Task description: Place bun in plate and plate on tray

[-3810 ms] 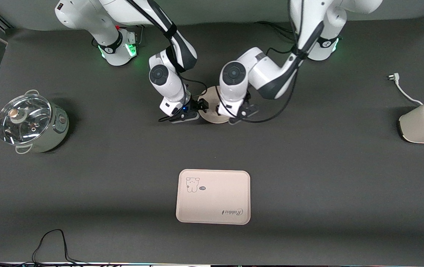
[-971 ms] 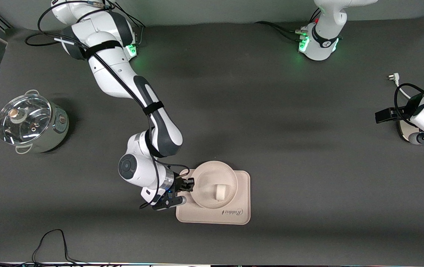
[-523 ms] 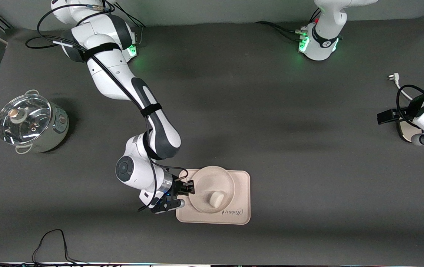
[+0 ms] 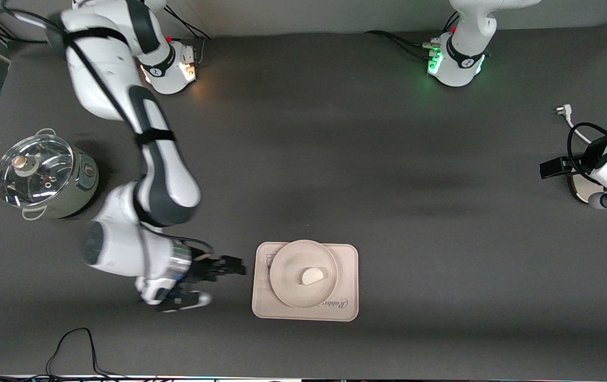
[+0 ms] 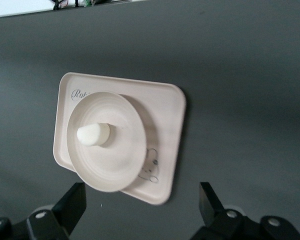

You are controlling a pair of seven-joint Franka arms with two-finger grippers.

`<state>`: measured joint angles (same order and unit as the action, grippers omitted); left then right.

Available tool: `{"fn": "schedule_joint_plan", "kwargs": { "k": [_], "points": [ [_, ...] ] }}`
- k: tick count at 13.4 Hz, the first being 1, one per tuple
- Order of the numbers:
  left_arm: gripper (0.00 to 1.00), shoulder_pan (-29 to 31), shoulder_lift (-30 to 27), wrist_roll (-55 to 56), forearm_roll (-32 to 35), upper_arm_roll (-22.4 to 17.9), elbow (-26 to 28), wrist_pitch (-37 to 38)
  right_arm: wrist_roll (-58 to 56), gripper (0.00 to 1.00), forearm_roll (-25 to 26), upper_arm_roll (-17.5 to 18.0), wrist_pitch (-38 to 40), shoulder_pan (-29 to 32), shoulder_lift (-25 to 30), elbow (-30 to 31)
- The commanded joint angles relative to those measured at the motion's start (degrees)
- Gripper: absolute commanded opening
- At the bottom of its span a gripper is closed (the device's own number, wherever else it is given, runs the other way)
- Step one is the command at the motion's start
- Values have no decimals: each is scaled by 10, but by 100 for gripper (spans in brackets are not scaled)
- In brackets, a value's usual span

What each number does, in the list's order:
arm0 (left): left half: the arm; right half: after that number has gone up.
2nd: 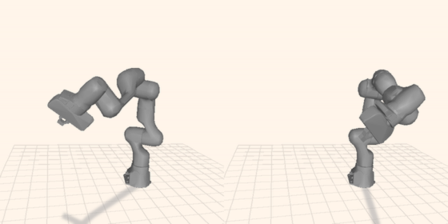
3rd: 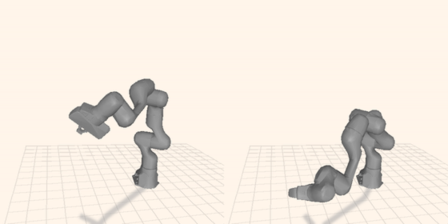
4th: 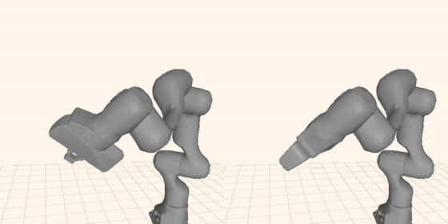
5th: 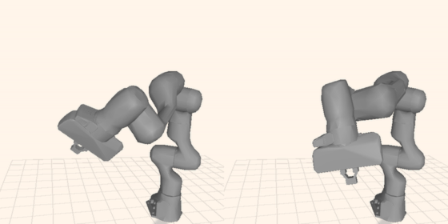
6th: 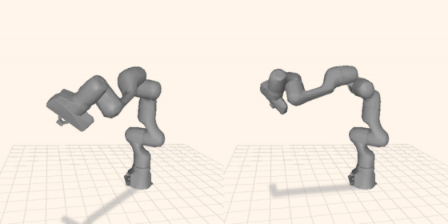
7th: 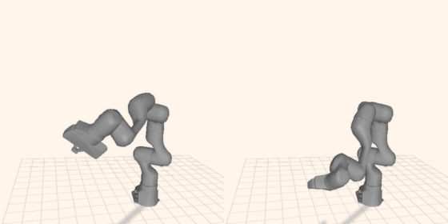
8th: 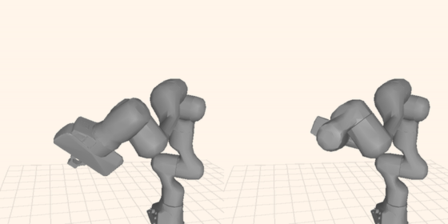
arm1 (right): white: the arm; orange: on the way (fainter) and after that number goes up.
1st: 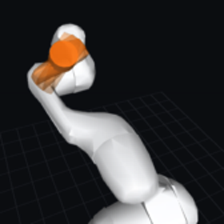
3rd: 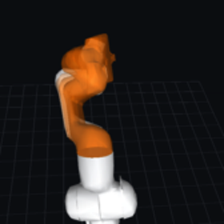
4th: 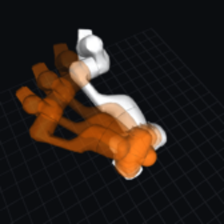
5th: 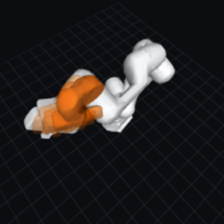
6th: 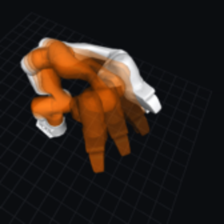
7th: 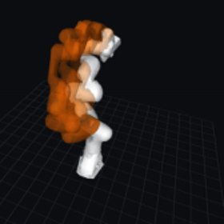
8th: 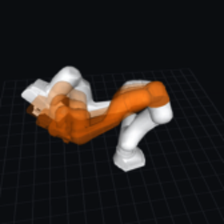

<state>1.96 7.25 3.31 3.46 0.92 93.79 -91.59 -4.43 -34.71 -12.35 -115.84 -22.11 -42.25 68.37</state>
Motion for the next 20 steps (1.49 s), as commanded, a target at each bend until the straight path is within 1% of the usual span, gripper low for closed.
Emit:
{"fn": "schedule_joint_plan", "kwargs": {
  "k": [1,2,3,4,5,7,9,10,11,12,13,14,15,17,20],
  "points": [
    [100,-4,4,-8,1,-6,-8,-5,-28,100,60,-31,25,-3,175,181],
    [100,-4,4,-8,1,-6,-9,-6,-23,100,102,-34,60,-2,211,196],
    [100,-4,5,-8,1,-6,-8,-6,-22,100,134,-47,102,-2,247,203],
    [100,-4,6,-8,1,-6,-9,-7,-23,100,158,-66,154,-3,280,202],
    [100,-4,7,-8,1,-6,-8,-8,-22,100,176,-72,193,-3,311,203],
    [100,-3,7,-8,1,-6,-7,-11,13,100,253,-73,234,-6,360,209],
    [100,1,1,-8,0,-6,-5,-12,80,100,301,-72,254,-34,410,242],
    [100,6,-5,-8,-4,-5,-5,-5,89,100,333,-59,245,-29,445,280],
    [100,6,-15,-8,-12,-6,0,-4,89,100,344,-19,238,6,471,302],
    [100,6,-24,-8,-20,-6,10,-6,89,100,344,42,242,75,493,316],
    [100,7,-37,-8,-20,-6,19,-5,88,100,344,91,243,135,519,339],
    [100,6,-50,-8,-20,-6,27,-1,82,100,343,109,235,160,546,368],
    [100,5,-60,-8,-20,-6,29,9,81,100,343,110,229,167,556,382],
    [100,5,-64,-9,-17,-6,24,21,79,100,341,111,226,185,550,383],
    [100,2,-60,-8,-11,-6,18,25,80,100,341,110,220,180,536,382]
  ]
}}
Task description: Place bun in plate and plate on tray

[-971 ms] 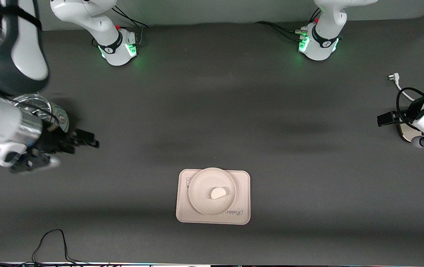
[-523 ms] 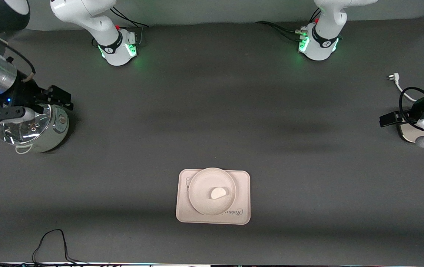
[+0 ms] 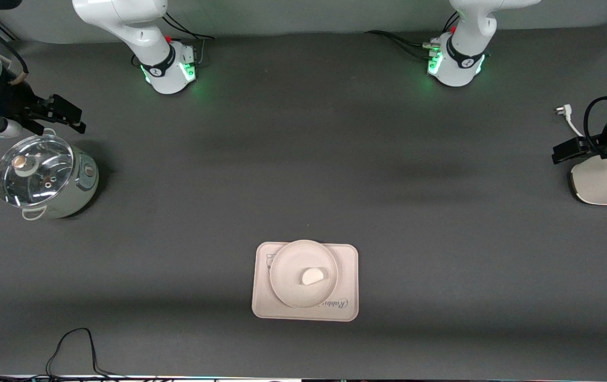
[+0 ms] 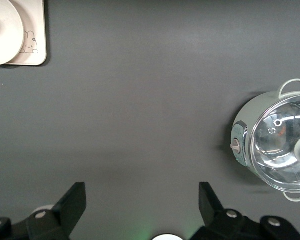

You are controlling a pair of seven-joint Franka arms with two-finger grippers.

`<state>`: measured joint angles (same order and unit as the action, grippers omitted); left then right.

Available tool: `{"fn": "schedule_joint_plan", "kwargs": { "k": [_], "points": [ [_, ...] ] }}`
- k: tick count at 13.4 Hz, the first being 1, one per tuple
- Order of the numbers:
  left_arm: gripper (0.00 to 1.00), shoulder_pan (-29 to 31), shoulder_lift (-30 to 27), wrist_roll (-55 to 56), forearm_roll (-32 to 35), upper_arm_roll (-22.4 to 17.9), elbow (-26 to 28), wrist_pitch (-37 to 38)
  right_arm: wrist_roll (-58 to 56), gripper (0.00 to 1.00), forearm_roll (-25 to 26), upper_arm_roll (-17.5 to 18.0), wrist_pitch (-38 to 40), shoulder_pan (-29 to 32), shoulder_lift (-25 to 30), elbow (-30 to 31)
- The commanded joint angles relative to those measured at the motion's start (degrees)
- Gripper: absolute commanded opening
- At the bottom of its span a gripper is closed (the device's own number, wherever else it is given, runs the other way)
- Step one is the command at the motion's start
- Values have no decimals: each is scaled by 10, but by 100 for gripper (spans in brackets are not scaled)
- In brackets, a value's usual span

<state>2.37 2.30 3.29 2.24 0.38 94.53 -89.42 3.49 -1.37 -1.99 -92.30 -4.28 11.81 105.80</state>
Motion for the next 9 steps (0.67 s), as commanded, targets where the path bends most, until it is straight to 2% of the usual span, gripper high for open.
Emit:
{"fn": "schedule_joint_plan", "kwargs": {
  "k": [1,5,9],
  "points": [
    [100,-2,-10,-8,1,0,7,3,1,100,8,6,-17,2,-6,8],
    [100,-3,-10,-8,1,0,6,6,6,100,8,7,-42,2,-23,1],
    [100,-2,-8,-9,1,0,1,14,43,100,8,7,-32,2,-71,-37]
  ]
}}
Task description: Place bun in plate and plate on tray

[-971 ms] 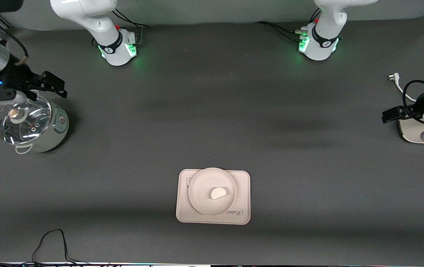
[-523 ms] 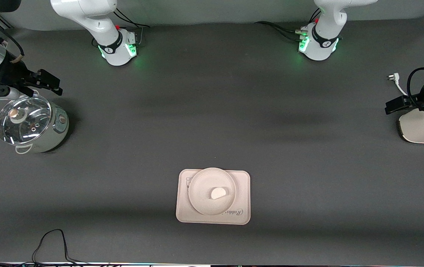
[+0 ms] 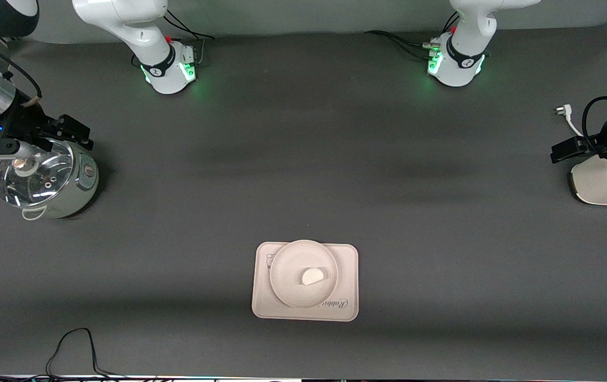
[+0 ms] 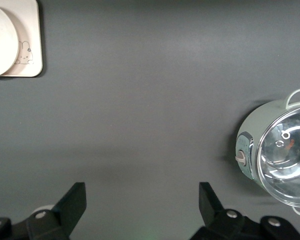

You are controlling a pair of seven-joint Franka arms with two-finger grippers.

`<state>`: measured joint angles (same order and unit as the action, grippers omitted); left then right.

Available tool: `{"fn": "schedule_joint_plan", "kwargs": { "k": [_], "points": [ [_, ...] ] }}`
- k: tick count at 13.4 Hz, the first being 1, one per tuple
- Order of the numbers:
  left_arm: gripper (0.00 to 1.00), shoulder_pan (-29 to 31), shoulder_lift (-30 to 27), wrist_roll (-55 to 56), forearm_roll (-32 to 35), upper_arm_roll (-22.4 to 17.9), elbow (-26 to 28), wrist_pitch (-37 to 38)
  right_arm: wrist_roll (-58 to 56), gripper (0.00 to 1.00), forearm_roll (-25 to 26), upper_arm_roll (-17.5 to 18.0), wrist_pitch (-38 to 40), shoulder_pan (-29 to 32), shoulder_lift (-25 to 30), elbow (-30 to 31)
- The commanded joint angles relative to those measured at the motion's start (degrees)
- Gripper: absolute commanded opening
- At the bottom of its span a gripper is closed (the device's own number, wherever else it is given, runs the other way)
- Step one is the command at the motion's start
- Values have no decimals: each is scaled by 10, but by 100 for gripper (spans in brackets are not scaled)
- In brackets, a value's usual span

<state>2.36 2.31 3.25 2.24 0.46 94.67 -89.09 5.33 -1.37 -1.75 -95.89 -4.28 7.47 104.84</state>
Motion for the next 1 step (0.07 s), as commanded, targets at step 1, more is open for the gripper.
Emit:
{"fn": "schedule_joint_plan", "kwargs": {
  "k": [1],
  "points": [
    [100,-1,-8,-9,1,-1,1,11,26,100,8,5,3,1,-36,-38]
  ]
}}
